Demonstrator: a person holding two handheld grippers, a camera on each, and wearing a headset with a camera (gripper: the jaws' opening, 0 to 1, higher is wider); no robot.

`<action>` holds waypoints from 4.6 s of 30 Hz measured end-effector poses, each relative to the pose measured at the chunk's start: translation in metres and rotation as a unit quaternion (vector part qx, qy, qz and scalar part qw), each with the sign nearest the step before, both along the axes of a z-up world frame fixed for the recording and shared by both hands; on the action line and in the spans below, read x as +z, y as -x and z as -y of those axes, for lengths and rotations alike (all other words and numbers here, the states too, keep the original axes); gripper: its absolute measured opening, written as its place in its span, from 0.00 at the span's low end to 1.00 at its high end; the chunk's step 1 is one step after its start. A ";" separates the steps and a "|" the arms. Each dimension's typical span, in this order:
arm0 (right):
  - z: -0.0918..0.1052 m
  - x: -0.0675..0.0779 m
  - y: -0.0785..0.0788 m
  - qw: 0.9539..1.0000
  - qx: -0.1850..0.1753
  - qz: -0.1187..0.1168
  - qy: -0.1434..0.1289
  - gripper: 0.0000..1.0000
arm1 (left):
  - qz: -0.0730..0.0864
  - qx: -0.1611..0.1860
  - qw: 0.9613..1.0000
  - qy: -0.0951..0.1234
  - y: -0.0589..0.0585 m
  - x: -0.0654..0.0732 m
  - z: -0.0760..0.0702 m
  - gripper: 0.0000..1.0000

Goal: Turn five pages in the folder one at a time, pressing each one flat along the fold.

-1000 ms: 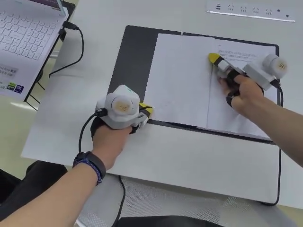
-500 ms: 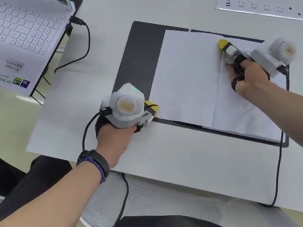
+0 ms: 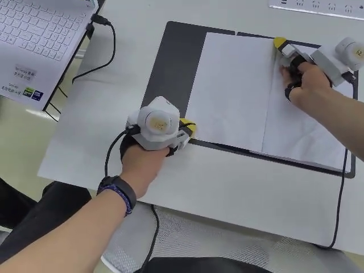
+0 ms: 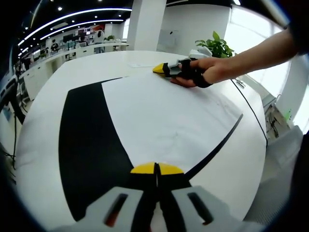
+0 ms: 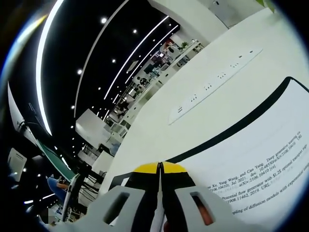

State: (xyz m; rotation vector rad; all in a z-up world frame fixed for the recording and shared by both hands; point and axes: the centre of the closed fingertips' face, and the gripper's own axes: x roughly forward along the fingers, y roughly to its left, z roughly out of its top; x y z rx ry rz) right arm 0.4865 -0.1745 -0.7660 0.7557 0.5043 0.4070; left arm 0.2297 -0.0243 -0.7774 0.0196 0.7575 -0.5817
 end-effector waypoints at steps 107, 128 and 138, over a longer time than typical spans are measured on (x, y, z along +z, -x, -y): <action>-0.009 -0.012 0.254 0.990 0.138 -0.004 0.029 0.00 | 0.008 -0.003 1.000 0.020 -0.001 -0.005 0.001 0.00; -0.008 -0.014 0.271 0.989 0.145 -0.015 0.032 0.00 | 0.005 0.001 1.000 0.022 -0.002 -0.006 0.000 0.00; -0.008 -0.015 0.274 0.986 0.159 -0.029 0.039 0.00 | -0.008 0.024 0.999 0.032 -0.004 -0.010 -0.002 0.00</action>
